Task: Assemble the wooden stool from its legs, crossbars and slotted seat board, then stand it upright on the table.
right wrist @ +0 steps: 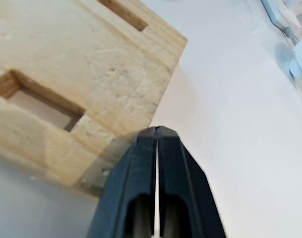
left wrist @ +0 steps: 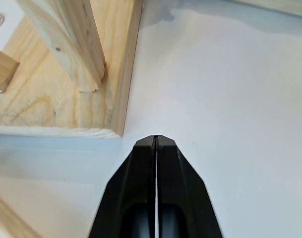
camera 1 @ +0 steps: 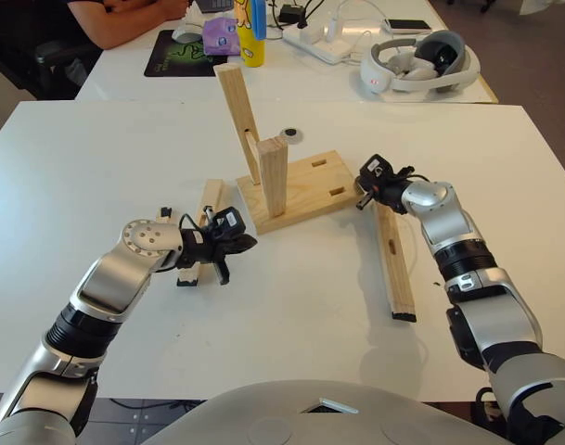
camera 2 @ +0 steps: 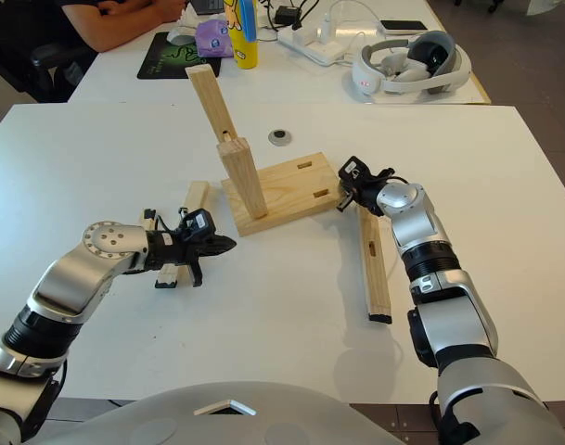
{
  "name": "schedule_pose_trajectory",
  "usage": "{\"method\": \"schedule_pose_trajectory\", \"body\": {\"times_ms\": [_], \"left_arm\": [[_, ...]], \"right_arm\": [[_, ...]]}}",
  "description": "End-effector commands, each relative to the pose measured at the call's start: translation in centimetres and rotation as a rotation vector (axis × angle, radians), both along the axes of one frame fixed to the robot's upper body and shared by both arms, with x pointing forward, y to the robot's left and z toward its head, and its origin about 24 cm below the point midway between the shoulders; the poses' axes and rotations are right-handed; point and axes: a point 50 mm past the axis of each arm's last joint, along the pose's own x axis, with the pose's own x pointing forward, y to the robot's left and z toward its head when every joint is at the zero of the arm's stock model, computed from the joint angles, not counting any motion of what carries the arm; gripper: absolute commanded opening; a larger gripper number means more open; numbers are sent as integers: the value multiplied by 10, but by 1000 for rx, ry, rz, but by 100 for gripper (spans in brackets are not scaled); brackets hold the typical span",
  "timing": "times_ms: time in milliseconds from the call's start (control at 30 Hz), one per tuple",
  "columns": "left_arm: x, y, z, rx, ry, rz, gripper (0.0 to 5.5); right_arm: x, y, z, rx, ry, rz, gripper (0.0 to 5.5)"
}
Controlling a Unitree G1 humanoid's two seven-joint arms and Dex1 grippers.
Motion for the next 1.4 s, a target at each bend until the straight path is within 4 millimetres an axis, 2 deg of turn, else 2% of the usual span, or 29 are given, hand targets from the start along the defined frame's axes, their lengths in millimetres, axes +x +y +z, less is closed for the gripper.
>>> {"method": "schedule_pose_trajectory", "body": {"times_ms": [33,200,333,600,700,800,900,1300,1400], "left_arm": [[16,3,-10,59,-45,74,1],[20,3,-19,24,-23,124,1],[9,-6,-18,-25,41,59,1],[7,19,-4,103,51,14,1],[12,10,0,22,48,24,1],[2,-7,-1,-78,115,-35,1],[-4,-15,-4,-95,144,-63,1],[8,-10,-18,-23,108,61,1],[14,-5,-18,1,77,108,1]], "right_arm": [[4,9,8,-2,-2,63,0],[5,15,12,-1,1,107,0],[6,17,13,-2,2,114,0],[3,14,6,-25,18,102,0],[2,13,4,-20,25,96,0],[2,14,3,-23,29,101,0],[4,17,4,-25,30,109,0],[-3,22,0,-32,68,163,0],[-12,19,3,-48,85,199,0]]}}
